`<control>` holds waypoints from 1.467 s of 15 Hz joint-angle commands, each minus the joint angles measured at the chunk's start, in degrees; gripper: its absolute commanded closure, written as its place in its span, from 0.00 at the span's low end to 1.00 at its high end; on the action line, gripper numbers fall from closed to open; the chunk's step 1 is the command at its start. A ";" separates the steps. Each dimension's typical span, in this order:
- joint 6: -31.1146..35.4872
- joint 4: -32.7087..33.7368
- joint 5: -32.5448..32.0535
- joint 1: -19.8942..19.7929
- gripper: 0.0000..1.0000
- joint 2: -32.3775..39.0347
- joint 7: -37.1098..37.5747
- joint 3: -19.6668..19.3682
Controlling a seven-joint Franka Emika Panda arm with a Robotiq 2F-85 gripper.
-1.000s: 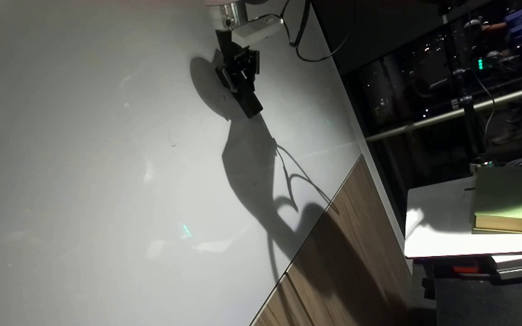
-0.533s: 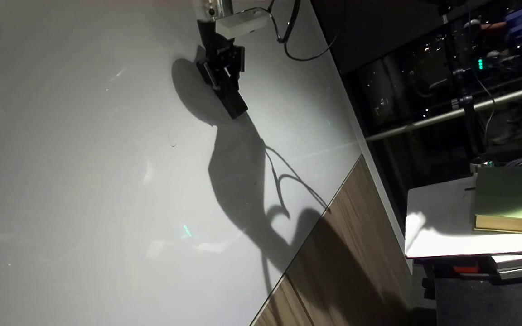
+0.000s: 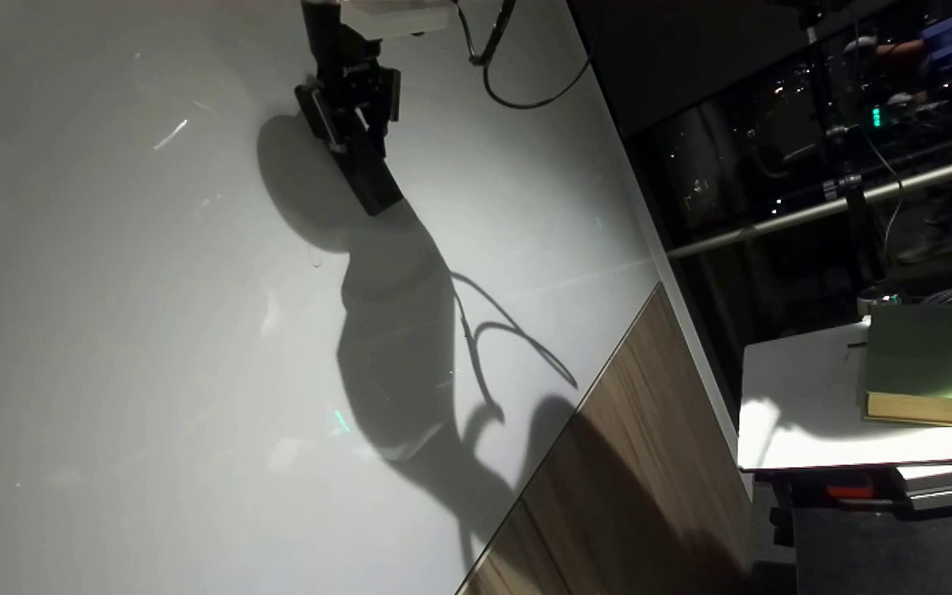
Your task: Use the eraser to wipe the whiteboard.
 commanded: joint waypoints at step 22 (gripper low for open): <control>3.83 11.44 -1.38 9.12 0.71 10.18 0.18 0.44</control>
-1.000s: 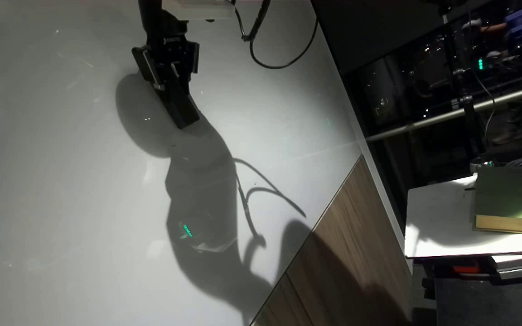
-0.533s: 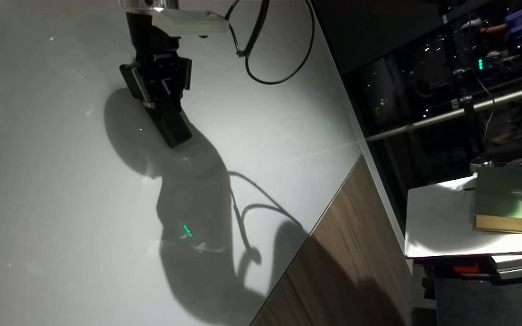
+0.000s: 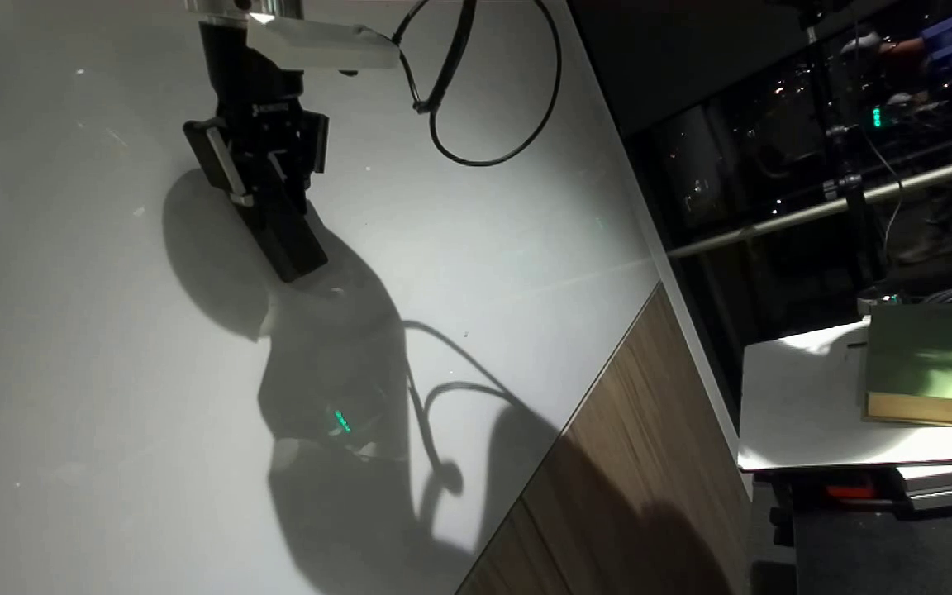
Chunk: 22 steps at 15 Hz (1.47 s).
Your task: Use the eraser to wipe the whiteboard.
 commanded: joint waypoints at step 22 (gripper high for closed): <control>9.89 -11.94 -5.18 -1.83 0.71 -2.24 -0.92 -4.00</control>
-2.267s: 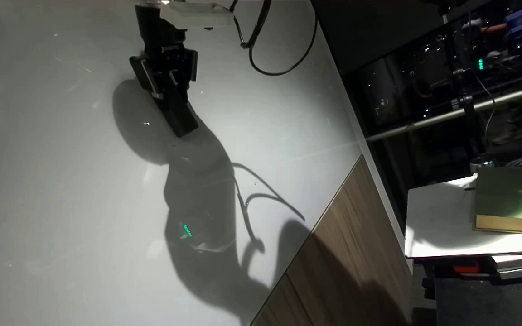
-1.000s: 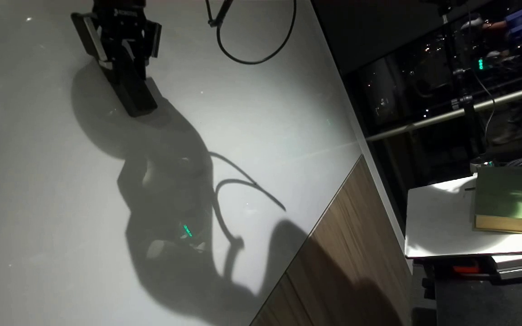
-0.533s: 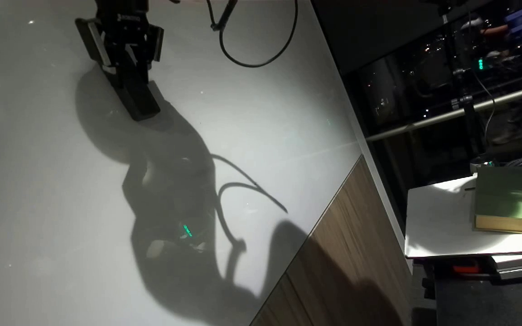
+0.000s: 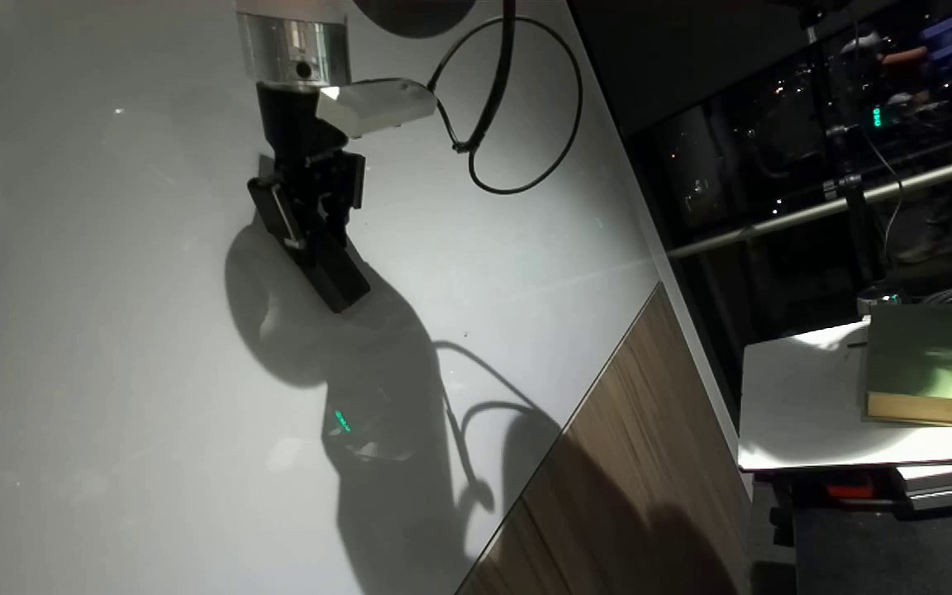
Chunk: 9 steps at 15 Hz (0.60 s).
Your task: Use the eraser to wipe the whiteboard.
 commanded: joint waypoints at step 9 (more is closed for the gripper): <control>-6.77 -29.17 11.12 -7.16 0.71 -16.33 -16.66 -2.30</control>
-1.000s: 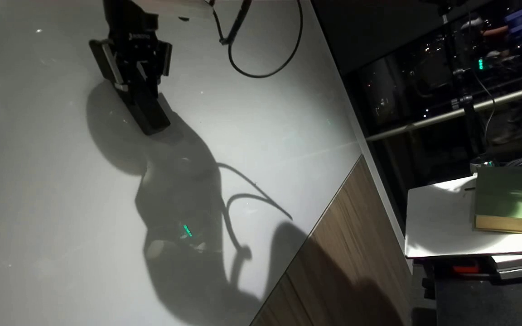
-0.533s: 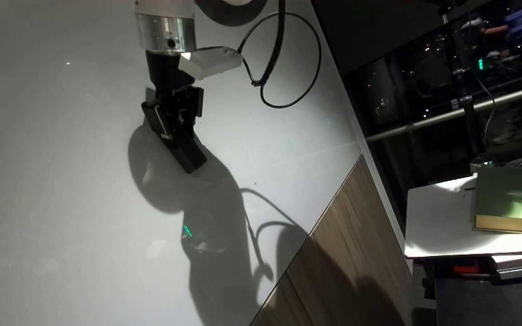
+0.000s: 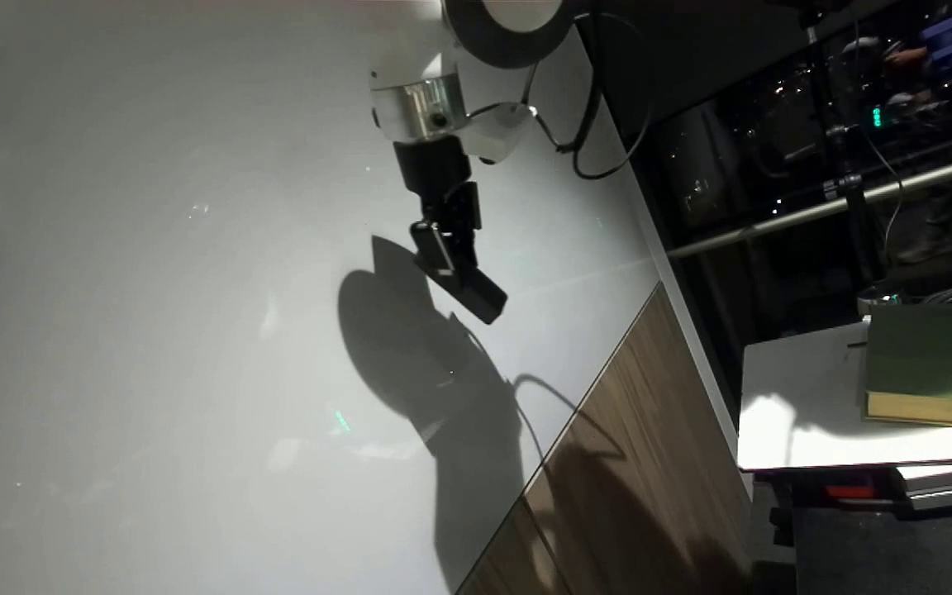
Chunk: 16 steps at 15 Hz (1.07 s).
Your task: Use the eraser to wipe the whiteboard.
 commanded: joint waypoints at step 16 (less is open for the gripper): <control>-11.55 -24.57 6.07 -10.29 0.71 0.33 -17.73 -6.52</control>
